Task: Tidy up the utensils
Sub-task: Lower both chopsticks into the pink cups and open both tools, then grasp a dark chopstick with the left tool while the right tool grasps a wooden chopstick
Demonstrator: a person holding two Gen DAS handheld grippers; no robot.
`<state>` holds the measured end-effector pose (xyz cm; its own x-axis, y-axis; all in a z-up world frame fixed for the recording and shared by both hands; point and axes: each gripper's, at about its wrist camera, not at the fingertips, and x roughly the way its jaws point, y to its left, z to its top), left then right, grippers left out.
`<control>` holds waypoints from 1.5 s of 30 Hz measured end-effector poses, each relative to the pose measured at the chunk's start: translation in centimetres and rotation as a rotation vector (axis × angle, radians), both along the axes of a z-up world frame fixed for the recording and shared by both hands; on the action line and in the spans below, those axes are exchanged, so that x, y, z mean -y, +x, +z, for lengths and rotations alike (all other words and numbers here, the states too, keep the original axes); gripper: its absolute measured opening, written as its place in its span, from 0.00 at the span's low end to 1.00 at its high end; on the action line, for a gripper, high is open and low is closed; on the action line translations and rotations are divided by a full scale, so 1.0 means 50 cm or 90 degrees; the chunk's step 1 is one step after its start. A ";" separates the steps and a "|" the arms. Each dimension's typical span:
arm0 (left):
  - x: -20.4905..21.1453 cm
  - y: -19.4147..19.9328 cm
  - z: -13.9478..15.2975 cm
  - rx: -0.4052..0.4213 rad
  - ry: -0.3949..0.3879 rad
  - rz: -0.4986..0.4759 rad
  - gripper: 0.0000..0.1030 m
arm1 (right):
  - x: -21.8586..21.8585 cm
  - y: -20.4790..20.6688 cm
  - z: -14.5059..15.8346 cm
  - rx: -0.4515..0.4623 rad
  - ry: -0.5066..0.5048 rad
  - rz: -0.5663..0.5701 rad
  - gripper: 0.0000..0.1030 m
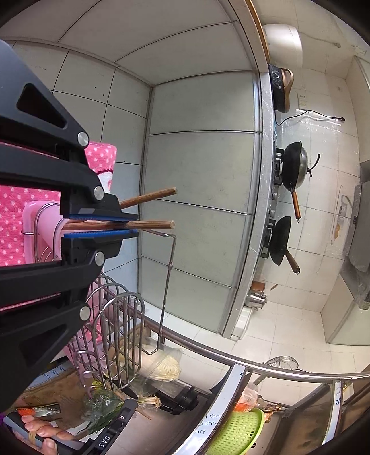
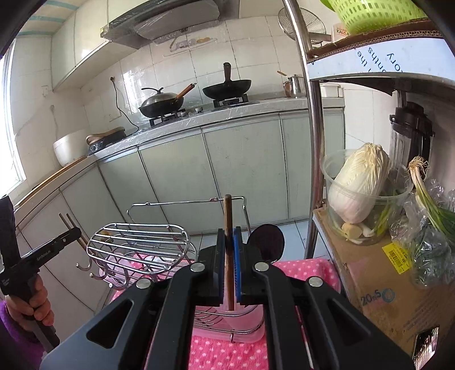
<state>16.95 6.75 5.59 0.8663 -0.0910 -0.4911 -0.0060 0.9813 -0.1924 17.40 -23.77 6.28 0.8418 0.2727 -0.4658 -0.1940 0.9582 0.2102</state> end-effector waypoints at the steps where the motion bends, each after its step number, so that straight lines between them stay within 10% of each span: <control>1: 0.000 0.002 -0.002 0.001 0.001 0.003 0.05 | -0.002 0.000 -0.004 -0.002 -0.003 0.000 0.06; 9: -0.004 -0.005 0.010 -0.004 -0.016 0.002 0.09 | -0.005 -0.001 -0.012 -0.027 -0.011 0.005 0.07; 14: -0.015 -0.032 0.040 0.025 -0.019 0.016 0.28 | 0.012 -0.012 0.008 -0.019 -0.007 -0.010 0.38; 26: -0.006 -0.162 0.100 0.077 -0.028 -0.013 0.32 | 0.029 -0.151 0.074 0.081 -0.012 -0.023 0.53; 45: 0.108 -0.258 -0.124 -0.119 -0.016 -0.075 0.32 | -0.054 -0.282 -0.115 -0.072 -0.008 0.060 0.62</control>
<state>4.03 1.36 -0.63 0.7435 -0.2011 -0.6378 0.0708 0.9720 -0.2239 3.30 -21.10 0.51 0.7545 0.3411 -0.5607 -0.2586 0.9397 0.2237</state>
